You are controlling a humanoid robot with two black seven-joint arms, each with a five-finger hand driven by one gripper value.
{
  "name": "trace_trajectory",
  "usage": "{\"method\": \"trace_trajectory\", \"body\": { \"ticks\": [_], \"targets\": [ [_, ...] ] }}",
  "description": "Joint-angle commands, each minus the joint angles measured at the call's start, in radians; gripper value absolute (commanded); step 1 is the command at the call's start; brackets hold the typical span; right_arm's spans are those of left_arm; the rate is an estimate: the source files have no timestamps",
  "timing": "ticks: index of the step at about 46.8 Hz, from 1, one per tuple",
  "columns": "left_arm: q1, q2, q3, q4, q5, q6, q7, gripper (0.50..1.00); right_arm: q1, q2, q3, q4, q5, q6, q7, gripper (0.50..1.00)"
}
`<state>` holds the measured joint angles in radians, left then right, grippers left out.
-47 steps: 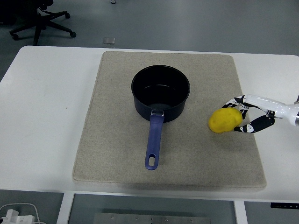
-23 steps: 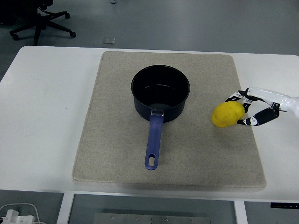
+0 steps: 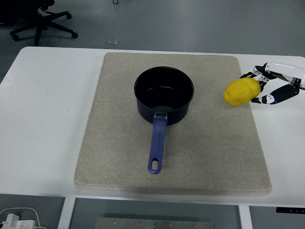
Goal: Put the potato in the blue pot
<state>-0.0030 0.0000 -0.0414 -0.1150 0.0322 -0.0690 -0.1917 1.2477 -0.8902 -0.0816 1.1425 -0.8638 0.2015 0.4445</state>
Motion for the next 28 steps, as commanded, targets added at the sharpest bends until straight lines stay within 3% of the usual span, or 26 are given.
{"method": "trace_trajectory", "body": {
  "ticks": [1, 19, 28],
  "targets": [
    [0.0, 0.0, 0.0, 0.0, 0.0, 0.0, 0.0, 0.994, 0.036, -0.003, -0.001, -0.017, 0.023, 0.022, 0.0, 0.5],
    [0.0, 0.0, 0.0, 0.0, 0.0, 0.0, 0.0, 0.994, 0.145, -0.003, -0.001, -0.075, 0.051, 0.104, -0.001, 0.5],
    [0.0, 0.0, 0.0, 0.0, 0.0, 0.0, 0.0, 0.994, 0.164, 0.002, -0.001, -0.075, 0.069, 0.108, -0.003, 0.5]
  ]
}}
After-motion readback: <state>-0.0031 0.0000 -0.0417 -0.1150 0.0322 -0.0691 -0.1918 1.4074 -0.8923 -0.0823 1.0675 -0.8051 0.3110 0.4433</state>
